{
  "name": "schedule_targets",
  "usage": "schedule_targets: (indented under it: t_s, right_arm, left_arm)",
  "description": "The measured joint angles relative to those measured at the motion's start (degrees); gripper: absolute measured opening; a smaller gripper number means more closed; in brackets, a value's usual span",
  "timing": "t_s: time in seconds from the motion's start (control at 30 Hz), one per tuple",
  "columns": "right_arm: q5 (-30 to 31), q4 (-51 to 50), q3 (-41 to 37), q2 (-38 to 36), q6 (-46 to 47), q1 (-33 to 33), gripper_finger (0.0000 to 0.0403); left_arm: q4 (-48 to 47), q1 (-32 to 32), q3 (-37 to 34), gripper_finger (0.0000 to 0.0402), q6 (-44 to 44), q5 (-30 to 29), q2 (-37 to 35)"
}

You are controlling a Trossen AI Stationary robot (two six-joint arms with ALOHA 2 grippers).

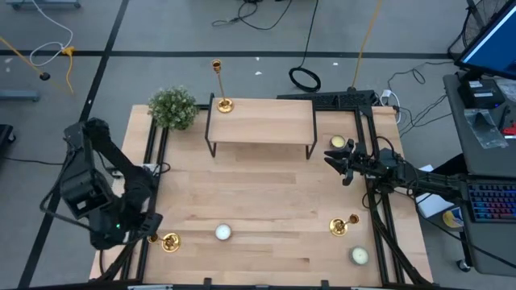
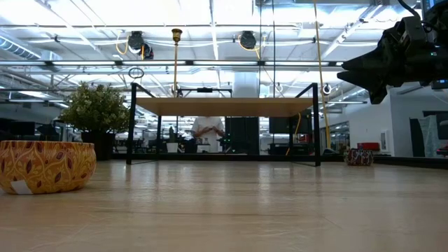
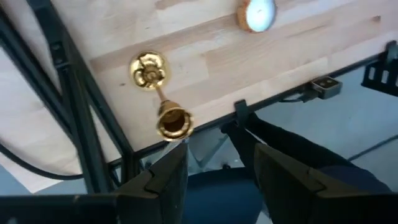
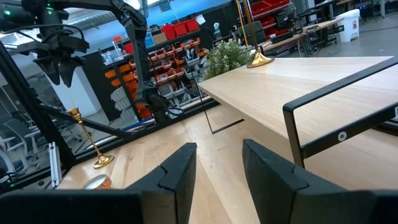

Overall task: Pick & Place candle stick holders
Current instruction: Put the left gold candle holder on the shelf

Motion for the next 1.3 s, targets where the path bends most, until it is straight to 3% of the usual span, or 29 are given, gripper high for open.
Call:
schedule_targets:
  t_s: [0.33,0.8,1.3]
  right_arm:
    - [0.0,0.0,-0.02,0.02,0.0,0.02,0.0126]
    - [0.02,0.0,-0.01,0.02,0.0,0.0,0.0126]
    - [0.02,0.03,0.0,0.0,0.0,0.01,0.0126]
  left_arm:
    - [-1.36,-7.27,0.0,0.0182,-9.68,-0.01,4.69]
    - [-0.6,-7.41,0.0,0.0182,-9.04,-0.27,7.85]
    - [-0.13,-7.41,0.0,0.0189,-5.13,-6.4,7.85]
